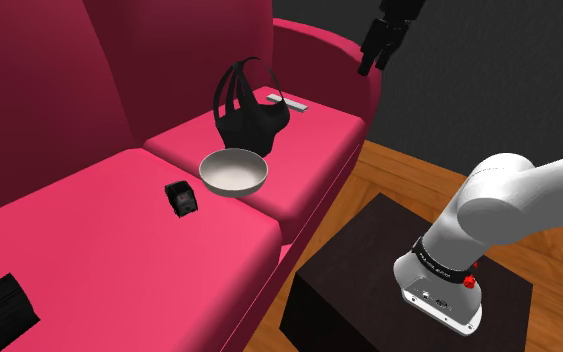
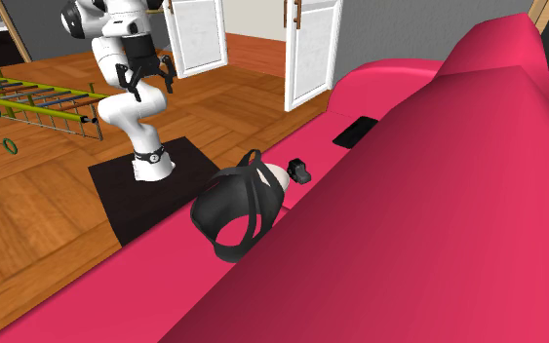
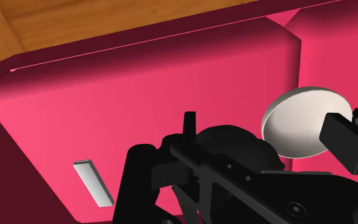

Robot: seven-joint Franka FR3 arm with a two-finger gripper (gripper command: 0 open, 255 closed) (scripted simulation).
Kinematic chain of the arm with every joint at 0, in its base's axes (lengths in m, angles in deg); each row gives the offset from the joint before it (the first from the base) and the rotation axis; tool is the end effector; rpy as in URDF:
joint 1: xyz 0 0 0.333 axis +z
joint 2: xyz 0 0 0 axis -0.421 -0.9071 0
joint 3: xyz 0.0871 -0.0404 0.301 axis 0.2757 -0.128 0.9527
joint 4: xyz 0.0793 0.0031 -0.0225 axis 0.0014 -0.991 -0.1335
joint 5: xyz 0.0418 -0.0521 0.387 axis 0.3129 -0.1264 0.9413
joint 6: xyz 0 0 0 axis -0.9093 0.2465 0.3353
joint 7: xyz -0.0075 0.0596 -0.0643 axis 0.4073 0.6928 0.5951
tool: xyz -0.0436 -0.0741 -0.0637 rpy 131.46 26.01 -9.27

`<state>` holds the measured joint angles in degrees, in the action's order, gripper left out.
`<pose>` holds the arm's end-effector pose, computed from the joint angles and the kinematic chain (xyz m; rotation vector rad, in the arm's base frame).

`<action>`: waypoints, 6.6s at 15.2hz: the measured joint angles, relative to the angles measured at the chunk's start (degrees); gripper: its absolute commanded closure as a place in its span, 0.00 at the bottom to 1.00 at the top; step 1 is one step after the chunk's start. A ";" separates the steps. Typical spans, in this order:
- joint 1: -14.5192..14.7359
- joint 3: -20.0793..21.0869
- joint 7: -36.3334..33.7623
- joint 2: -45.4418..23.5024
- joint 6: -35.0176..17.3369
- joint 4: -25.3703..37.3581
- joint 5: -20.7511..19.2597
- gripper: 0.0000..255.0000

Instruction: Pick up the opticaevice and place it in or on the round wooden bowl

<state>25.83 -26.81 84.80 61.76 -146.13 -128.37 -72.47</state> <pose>0.3173 0.0006 0.6265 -3.1174 -0.0973 -0.1769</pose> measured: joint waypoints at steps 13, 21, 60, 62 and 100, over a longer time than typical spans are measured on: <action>3.11 9.49 -9.70 -12.87 -13.91 -1.67 4.37 0.00; 4.61 16.15 -17.17 -25.88 -23.49 1.43 4.46 0.00; 16.15 21.27 -40.80 -75.63 -36.12 34.17 -14.10 1.00; 16.16 21.28 -40.80 -75.64 -36.09 34.17 -14.09 1.00; 7.54 22.51 -29.84 -56.82 -25.50 27.35 -5.43 1.00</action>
<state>33.38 -4.30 54.96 4.95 -171.63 -101.02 -77.90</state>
